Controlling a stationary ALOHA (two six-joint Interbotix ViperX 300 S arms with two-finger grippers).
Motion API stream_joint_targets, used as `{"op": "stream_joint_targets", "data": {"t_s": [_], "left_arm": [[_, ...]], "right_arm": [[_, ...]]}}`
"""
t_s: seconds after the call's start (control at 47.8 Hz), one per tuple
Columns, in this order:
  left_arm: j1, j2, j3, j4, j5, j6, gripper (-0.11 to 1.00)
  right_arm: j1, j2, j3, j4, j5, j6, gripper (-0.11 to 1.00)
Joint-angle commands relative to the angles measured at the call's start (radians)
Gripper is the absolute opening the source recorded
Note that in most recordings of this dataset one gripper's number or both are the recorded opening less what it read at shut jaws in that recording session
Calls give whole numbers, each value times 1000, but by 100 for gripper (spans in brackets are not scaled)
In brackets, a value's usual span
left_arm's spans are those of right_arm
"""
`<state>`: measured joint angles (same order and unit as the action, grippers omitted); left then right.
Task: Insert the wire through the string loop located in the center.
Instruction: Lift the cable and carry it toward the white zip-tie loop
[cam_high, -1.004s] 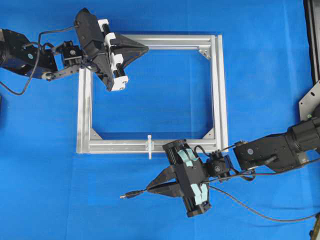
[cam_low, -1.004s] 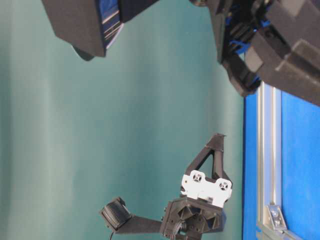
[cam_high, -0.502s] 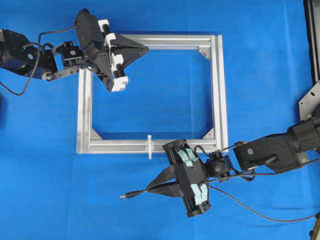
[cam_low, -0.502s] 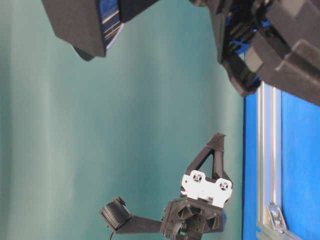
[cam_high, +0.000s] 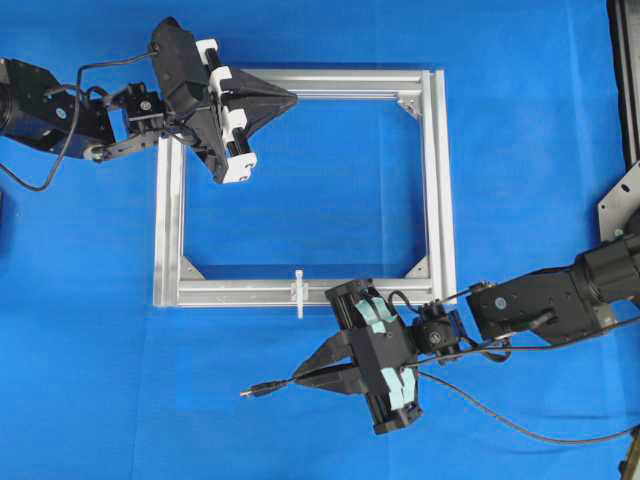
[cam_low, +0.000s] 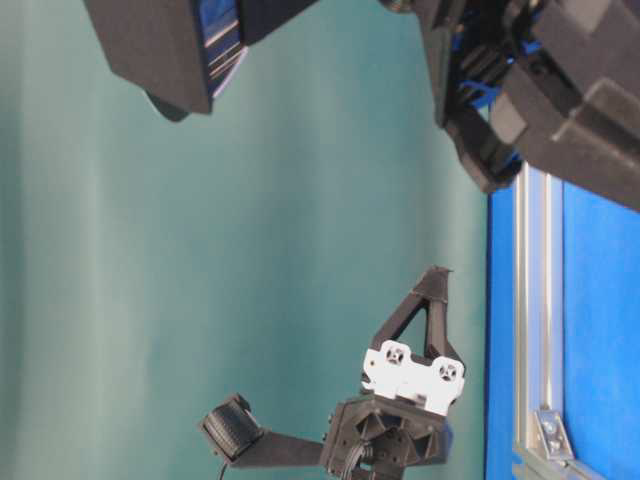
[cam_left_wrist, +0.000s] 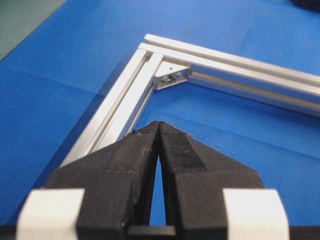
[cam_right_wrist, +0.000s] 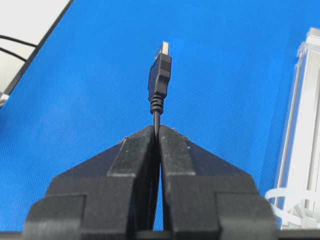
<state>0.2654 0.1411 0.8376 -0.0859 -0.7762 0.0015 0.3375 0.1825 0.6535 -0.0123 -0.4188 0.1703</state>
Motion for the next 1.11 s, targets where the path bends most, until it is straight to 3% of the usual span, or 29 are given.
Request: {"op": "stream_joint_targets", "data": {"t_s": [0.0, 0.272, 0.732, 1.087], "left_arm": [[-3, -31, -15, 3, -5, 0, 0], [-3, -31, -15, 5, -5, 0, 0], [-3, -32, -12, 3, -6, 0, 0], [-3, -32, -12, 5, -5, 0, 0]], "right_arm": [[5, -32, -8, -2, -3, -2, -3], [5, -61, 41, 2, -8, 3, -3], [2, -222, 261, 18, -18, 6, -3], [-17, -224, 273, 21, -25, 6, -3]]}}
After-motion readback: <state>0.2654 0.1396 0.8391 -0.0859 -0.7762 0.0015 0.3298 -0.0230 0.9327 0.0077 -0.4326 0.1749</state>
